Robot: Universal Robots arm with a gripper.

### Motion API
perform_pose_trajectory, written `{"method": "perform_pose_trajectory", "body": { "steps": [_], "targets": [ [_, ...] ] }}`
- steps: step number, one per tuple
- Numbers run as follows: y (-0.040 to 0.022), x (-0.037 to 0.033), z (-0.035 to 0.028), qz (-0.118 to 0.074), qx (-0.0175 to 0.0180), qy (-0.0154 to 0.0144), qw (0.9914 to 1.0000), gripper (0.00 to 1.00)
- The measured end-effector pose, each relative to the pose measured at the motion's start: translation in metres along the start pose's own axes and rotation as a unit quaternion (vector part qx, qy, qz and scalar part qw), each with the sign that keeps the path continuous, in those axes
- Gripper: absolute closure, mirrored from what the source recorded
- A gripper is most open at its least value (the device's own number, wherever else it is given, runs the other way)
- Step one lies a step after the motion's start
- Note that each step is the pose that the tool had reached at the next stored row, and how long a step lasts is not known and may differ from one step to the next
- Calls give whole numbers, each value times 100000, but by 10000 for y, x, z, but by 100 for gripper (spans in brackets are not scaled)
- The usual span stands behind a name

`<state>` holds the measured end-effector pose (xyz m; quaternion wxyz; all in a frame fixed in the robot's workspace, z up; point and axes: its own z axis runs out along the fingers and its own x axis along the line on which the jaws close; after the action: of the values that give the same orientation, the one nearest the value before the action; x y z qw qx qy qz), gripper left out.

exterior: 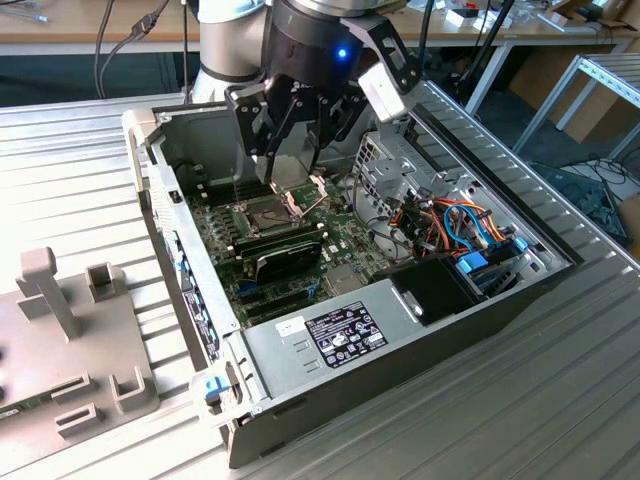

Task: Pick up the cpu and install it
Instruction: 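Pick up the cpu and move it towards the insertion slot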

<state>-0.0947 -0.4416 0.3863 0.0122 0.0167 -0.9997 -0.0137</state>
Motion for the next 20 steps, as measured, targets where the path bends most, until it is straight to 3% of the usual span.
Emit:
{"method": "perform_pose_trajectory", "body": {
  "steps": [11,18,20],
  "targets": [
    [-7,-197,-5,-6,1,0,100000,45],
    [-13,-379,-9,-3,0,0,100000,45],
    [2,-475,-7,0,4,0,100000,45]
  ]
}}
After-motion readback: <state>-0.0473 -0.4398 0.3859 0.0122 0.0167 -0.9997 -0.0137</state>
